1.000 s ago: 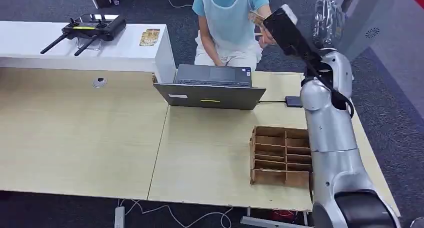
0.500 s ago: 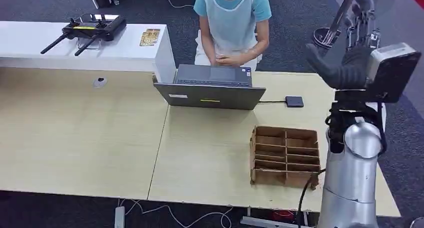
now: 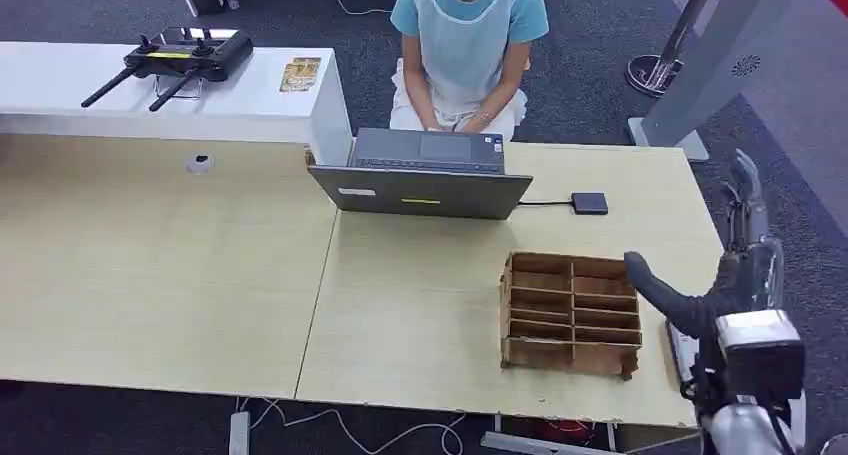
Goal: Pass the card to the sensor for recognition and then transmit it.
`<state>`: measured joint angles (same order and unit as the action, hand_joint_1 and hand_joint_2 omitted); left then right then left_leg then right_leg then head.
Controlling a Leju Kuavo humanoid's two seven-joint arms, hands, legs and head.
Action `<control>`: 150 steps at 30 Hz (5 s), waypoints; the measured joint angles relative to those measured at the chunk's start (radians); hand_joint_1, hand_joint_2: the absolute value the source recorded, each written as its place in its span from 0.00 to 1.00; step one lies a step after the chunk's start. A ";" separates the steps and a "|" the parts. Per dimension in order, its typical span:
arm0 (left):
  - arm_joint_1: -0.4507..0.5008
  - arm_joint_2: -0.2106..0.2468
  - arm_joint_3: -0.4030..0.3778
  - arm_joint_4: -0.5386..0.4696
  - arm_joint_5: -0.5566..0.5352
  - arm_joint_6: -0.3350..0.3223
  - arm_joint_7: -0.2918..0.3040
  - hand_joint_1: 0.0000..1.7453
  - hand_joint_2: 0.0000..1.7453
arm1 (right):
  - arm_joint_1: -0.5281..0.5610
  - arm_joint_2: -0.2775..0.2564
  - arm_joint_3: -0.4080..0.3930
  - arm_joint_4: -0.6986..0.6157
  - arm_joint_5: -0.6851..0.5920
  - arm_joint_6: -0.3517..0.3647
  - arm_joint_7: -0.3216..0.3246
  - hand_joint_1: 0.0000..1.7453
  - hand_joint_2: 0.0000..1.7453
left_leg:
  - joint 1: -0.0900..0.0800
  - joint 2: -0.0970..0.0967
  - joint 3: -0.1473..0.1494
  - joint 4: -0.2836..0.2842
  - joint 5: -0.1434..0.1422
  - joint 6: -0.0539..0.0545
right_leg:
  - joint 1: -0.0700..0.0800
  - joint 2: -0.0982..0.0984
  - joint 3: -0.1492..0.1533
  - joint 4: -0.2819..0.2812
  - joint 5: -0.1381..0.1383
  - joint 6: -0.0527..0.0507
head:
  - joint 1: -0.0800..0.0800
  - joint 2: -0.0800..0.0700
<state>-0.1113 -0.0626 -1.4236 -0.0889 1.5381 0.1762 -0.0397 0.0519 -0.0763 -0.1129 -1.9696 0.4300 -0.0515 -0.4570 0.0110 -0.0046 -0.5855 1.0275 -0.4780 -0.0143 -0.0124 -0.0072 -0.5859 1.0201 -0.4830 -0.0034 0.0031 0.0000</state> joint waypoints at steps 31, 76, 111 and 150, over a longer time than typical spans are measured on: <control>-0.001 -0.008 0.060 0.000 0.000 0.006 0.004 0.00 0.00 | 0.355 -0.264 0.244 -0.099 0.868 -0.104 0.541 0.00 1.00 | 0.000 0.001 0.001 0.000 -0.002 -0.001 | 0.000 0.001 0.000 0.000 -0.001 -0.001 | 0.000 0.000; -0.007 -0.019 0.077 0.000 0.000 0.018 0.004 0.00 0.00 | 0.140 -0.262 0.258 0.182 0.907 0.076 0.542 0.00 1.00 | 0.000 0.002 0.001 0.000 -0.001 -0.001 | 0.000 0.001 0.001 0.000 0.000 -0.001 | 0.000 0.000; -0.007 -0.019 0.102 0.000 0.000 0.023 0.002 0.00 0.00 | 0.140 -0.269 0.234 0.208 0.854 0.114 0.534 0.08 1.00 | 0.000 0.002 0.001 0.000 -0.001 -0.001 | 0.000 0.001 0.001 0.000 0.000 -0.001 | 0.000 0.000; -0.007 -0.024 0.115 0.000 0.000 0.024 -0.001 0.00 0.00 | 0.111 -0.229 0.197 0.214 0.629 0.044 0.335 1.00 1.00 | 0.000 0.002 0.001 0.000 -0.001 -0.001 | 0.000 0.001 0.001 0.000 0.000 -0.001 | 0.000 0.000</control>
<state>-0.1185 -0.0862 -1.3085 -0.0889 1.5385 0.2003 -0.0408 0.1629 -0.3052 0.0839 -1.7556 1.0588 -0.0080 -0.1222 0.0108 -0.0028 -0.5845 1.0274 -0.4794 -0.0152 -0.0126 -0.0059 -0.5853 1.0202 -0.4834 -0.0040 0.0031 0.0000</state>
